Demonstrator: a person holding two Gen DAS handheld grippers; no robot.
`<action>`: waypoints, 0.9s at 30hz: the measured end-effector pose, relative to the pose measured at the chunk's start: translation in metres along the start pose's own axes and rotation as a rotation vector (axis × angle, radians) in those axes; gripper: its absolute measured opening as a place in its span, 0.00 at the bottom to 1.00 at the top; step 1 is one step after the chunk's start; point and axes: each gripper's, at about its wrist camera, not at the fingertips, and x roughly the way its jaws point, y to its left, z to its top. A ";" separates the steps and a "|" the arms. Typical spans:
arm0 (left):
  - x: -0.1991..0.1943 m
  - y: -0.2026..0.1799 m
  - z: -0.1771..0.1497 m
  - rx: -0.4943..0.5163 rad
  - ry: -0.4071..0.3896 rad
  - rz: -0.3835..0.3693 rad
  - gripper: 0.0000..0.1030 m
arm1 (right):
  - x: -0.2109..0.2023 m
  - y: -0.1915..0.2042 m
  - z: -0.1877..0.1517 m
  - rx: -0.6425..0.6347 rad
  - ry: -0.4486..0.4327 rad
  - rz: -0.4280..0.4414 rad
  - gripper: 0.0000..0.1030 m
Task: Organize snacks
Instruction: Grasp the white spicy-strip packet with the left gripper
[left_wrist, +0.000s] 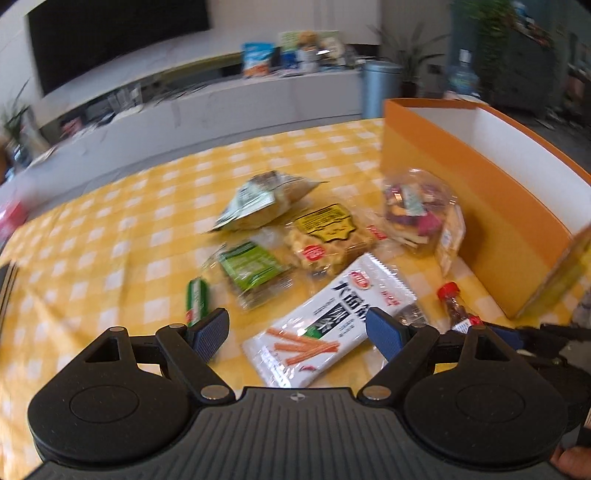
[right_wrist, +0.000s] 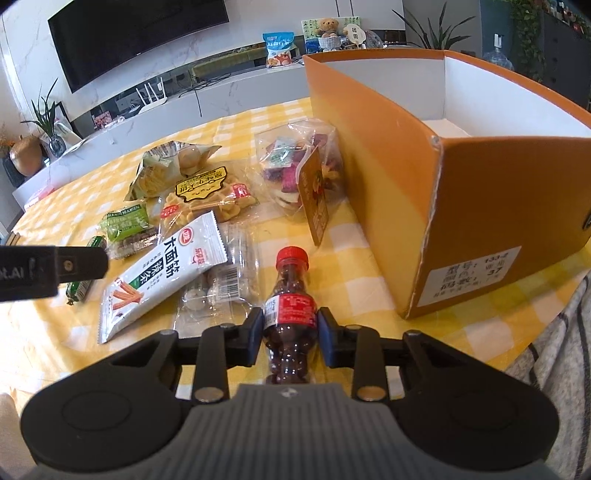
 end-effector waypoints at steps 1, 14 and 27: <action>0.003 -0.001 -0.001 0.025 -0.004 -0.022 0.95 | 0.000 0.000 0.000 0.003 -0.001 0.002 0.29; 0.060 -0.008 0.006 0.194 0.149 -0.200 0.95 | 0.001 -0.002 0.001 0.010 0.000 0.022 0.34; 0.090 0.024 0.020 0.043 0.201 -0.401 0.91 | 0.001 -0.002 0.001 0.010 -0.002 0.034 0.38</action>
